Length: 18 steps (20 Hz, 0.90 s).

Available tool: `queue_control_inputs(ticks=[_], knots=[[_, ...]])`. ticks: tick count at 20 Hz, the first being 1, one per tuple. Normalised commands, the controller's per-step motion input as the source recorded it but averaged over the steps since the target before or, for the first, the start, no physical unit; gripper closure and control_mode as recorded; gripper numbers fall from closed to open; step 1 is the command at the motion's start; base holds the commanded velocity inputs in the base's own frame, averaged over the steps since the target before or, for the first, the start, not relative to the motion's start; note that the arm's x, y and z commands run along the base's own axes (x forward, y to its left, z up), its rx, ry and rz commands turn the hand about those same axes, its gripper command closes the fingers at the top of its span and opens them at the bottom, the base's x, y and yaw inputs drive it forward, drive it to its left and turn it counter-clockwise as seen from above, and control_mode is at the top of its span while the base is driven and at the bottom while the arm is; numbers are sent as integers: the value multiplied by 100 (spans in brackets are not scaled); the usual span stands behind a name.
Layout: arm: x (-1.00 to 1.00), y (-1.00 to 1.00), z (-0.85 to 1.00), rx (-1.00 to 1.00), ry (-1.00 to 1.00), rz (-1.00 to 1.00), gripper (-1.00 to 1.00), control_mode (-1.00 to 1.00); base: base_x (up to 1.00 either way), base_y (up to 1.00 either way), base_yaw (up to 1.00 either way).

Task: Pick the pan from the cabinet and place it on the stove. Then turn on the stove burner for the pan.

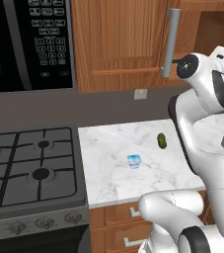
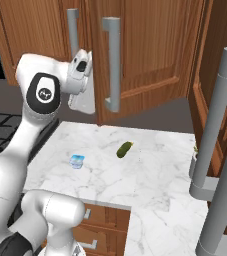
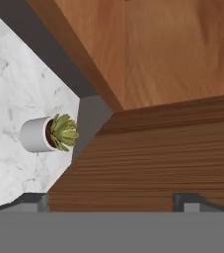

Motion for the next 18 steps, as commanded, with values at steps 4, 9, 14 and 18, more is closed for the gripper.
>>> queue_control_inputs(ticks=[4, 9, 14, 18], knots=[[-29, -74, 0, 0, 0, -10, -100, -100, 0, 0, 0], [-19, -80, 0, 0, 0, -10, -100, -100, 0, 0, 0], [-11, -79, 0, 0, 0, -8, -100, -100, 0, 0, 0], [-3, -68, -1, 2, 0, -5, -100, -100, 0, 0, 0]])
